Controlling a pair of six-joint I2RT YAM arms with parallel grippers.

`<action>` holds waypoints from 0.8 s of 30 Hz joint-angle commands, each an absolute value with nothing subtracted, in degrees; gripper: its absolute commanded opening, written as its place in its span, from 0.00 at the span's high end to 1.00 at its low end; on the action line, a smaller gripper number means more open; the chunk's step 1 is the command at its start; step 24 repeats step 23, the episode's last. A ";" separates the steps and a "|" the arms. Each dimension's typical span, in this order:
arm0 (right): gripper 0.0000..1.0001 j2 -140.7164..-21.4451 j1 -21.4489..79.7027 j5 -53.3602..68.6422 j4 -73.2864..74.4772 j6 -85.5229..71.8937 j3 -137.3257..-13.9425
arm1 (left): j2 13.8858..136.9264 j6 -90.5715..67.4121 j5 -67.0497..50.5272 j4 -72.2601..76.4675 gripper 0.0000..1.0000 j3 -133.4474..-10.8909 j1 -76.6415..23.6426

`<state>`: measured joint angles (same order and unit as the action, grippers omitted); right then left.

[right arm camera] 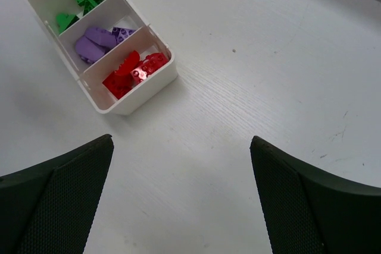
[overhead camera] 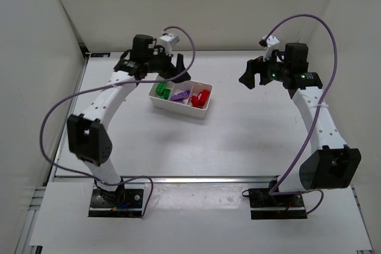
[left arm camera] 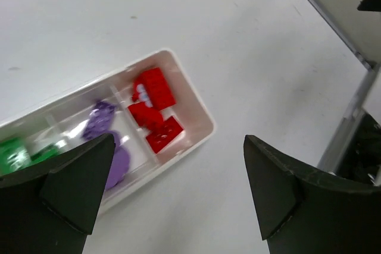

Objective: Sort the legos into containers by color

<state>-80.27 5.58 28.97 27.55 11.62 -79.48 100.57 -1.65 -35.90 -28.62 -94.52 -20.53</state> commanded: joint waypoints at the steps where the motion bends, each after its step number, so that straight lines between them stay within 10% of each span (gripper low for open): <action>1: 0.01 -80.68 2.74 32.60 30.75 10.02 -81.03 | 92.57 -0.62 -25.63 -32.25 0.01 -89.66 -17.06; 24: 0.01 -75.32 -9.66 34.89 26.81 21.27 -60.73 | 76.11 3.95 -10.98 -29.62 0.01 -61.88 6.15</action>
